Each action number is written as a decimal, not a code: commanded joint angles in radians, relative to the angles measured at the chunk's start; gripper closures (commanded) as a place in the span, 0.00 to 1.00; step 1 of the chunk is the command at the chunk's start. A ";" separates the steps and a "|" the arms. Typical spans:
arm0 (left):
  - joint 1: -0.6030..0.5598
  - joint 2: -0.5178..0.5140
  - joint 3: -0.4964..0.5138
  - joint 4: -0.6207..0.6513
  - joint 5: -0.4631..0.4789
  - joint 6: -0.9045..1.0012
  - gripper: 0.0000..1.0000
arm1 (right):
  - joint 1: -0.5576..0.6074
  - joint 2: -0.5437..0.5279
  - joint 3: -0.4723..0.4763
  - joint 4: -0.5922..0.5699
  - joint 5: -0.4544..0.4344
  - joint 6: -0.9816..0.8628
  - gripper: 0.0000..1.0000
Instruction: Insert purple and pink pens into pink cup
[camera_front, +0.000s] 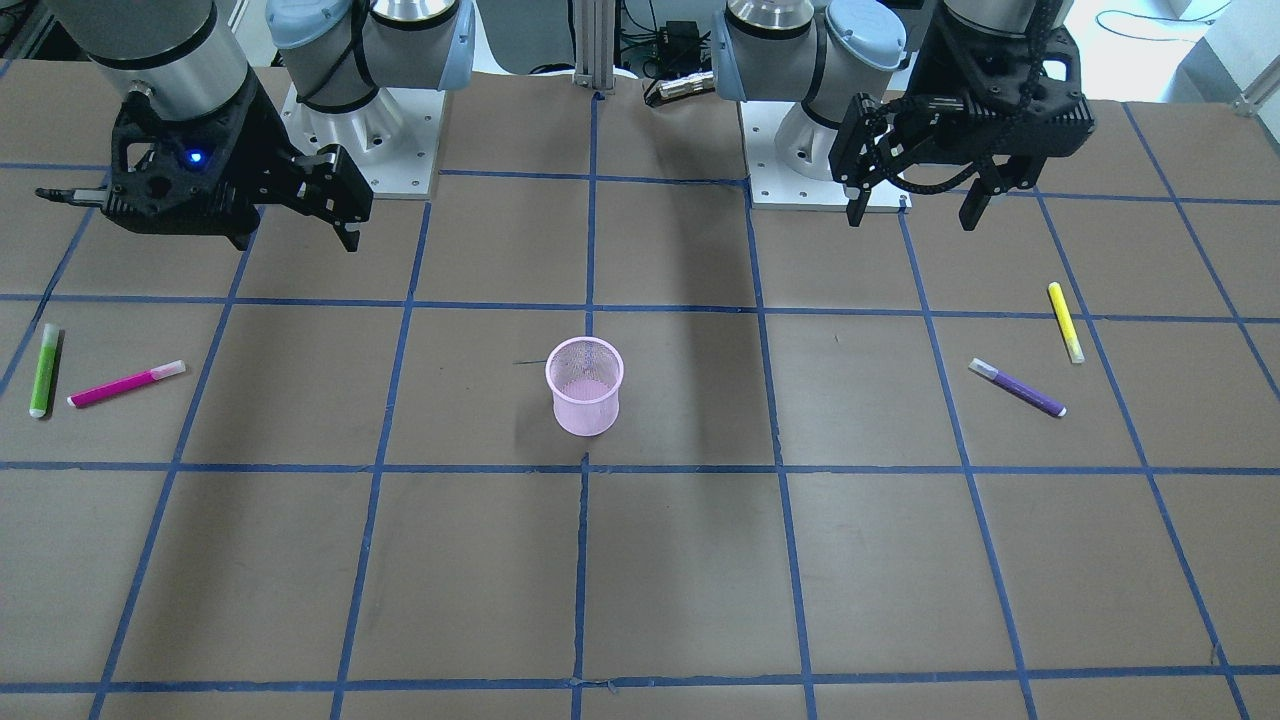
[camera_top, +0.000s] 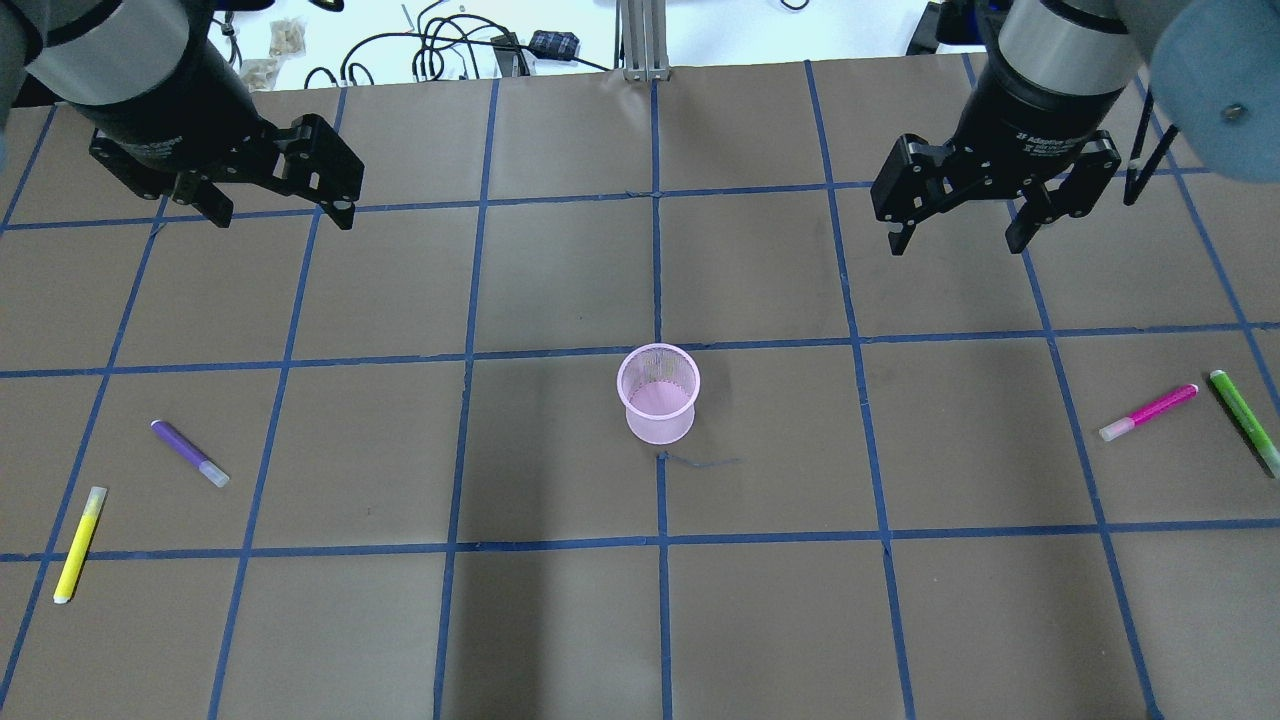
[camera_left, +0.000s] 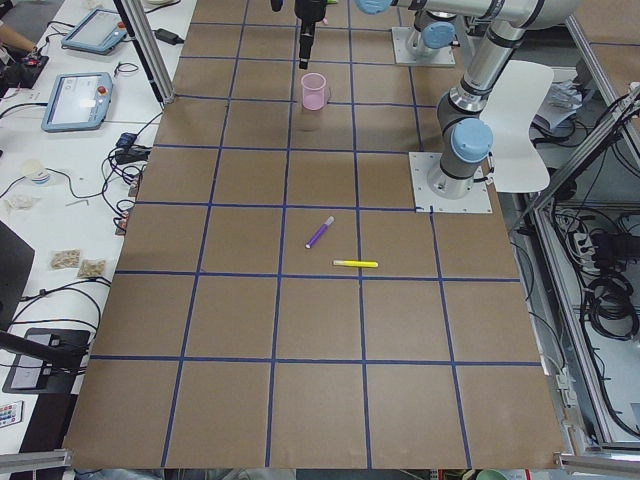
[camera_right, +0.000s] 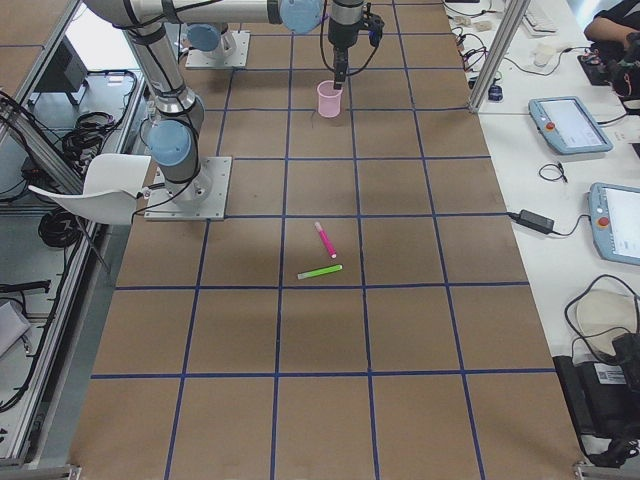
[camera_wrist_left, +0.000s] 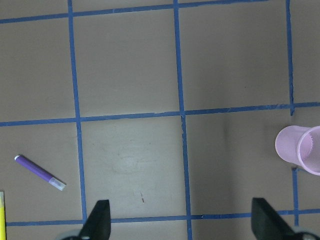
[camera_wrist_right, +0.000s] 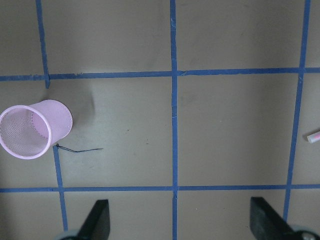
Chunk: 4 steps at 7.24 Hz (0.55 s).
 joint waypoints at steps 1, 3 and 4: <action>0.000 0.002 0.000 0.000 -0.001 -0.001 0.00 | 0.003 0.000 0.003 0.000 0.001 -0.002 0.00; 0.000 -0.001 -0.002 0.000 -0.003 -0.002 0.00 | 0.002 0.001 0.010 -0.005 0.000 -0.012 0.00; 0.000 -0.001 -0.002 -0.002 -0.003 -0.002 0.00 | 0.002 0.001 0.010 -0.005 0.003 -0.012 0.00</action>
